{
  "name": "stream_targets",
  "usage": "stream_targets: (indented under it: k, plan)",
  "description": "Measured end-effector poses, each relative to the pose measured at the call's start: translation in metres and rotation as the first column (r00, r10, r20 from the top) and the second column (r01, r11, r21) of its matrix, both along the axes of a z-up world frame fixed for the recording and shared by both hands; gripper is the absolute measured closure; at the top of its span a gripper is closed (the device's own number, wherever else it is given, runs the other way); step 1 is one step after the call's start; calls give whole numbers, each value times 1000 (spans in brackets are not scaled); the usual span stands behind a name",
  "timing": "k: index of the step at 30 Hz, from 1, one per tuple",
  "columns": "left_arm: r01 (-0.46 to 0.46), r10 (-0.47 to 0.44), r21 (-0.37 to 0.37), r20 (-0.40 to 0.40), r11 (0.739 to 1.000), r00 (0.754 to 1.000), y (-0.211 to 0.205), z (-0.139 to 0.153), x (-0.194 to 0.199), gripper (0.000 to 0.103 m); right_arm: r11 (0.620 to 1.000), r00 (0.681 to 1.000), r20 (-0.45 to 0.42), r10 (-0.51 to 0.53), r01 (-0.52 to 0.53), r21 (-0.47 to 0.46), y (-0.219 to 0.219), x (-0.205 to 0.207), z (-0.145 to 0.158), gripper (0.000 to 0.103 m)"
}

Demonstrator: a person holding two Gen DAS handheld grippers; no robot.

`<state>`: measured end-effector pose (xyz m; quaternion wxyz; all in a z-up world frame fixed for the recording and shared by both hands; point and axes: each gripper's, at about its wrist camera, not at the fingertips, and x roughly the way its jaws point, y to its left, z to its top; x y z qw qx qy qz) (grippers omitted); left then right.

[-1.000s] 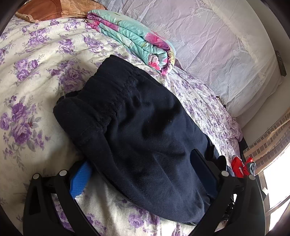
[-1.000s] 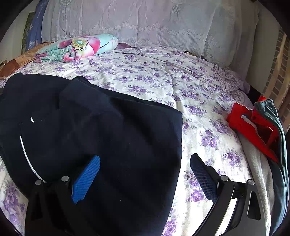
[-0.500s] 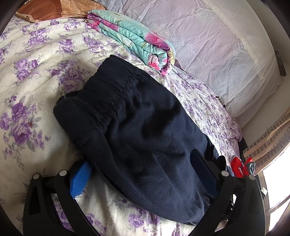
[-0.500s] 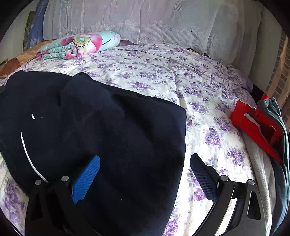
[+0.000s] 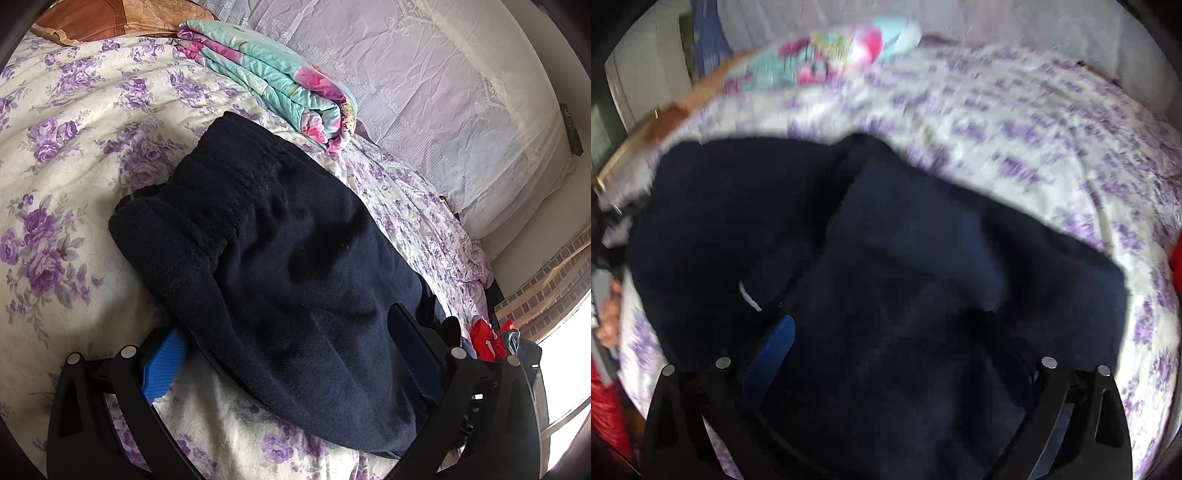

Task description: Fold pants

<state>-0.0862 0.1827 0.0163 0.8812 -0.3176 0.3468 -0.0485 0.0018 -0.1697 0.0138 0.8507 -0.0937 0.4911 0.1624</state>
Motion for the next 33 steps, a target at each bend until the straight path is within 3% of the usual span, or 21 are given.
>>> stream_targets:
  k: [1,3,5,6,7,10,13,15,17,19,21,23,24,25,26,28,31,33]
  plan:
    - [1,-1,2,-1,1000,1000,0,0,0,5,1000,998,59,-11,9,28,0,-4,6,3]
    - [2,-2,4,-2,1000,1000,-1,0,-1,5,995,1000,21,-4,2,99,-5,-5,16,3]
    - [2,-2,5,-4,1000,1000,-1,0,0,5,969,998,65,-10,-6,245,-19,-12,34,3]
    - [2,-2,4,-4,1000,1000,-1,0,0,5,967,996,89,-23,-1,255,-21,-14,39,3]
    - [1,-1,3,-3,1000,1000,-1,0,0,5,974,996,90,-18,-3,226,-18,-14,38,3]
    - [2,-2,2,-8,1000,1000,-1,0,1,5,992,996,-38,79,-74,104,-1,-4,7,3]
    - [8,-8,-6,-12,1000,1000,1,0,3,5,987,994,52,96,-102,124,-14,-26,28,4]
    - [11,-11,-21,-17,1000,1000,3,0,4,5,982,978,184,96,-123,145,-41,-45,49,4]
    - [8,-8,-43,-17,999,1000,6,0,5,5,995,947,320,26,-54,79,-73,-64,60,4]
    - [-1,0,-70,-15,998,1000,9,0,5,7,999,948,317,-37,40,0,-102,-65,50,4]
    - [-26,24,-86,-25,996,999,13,-1,6,18,996,969,233,-87,85,20,-126,-59,31,4]
    - [-57,53,-104,-40,993,998,17,-4,7,44,988,982,140,-126,111,109,-144,-56,7,4]
    - [-67,62,-116,-42,991,997,18,-5,5,51,982,985,107,-136,120,146,-150,-53,-4,3]
    - [-80,75,-134,-43,988,996,21,-7,2,68,973,987,76,-143,126,192,-157,-50,-5,4]
    - [-85,80,-155,-34,984,996,24,-7,-1,76,967,985,81,-154,133,219,-161,-47,-6,3]
    - [-66,68,-156,4,986,998,23,0,-8,84,964,984,76,-160,139,227,-161,-48,-10,3]
    - [-43,43,-2,62,999,997,0,31,-18,87,960,981,92,-172,146,240,-166,-56,-9,3]
    - [-25,16,96,99,995,995,-23,55,-22,87,945,974,99,-202,167,280,-178,-60,-9,4]
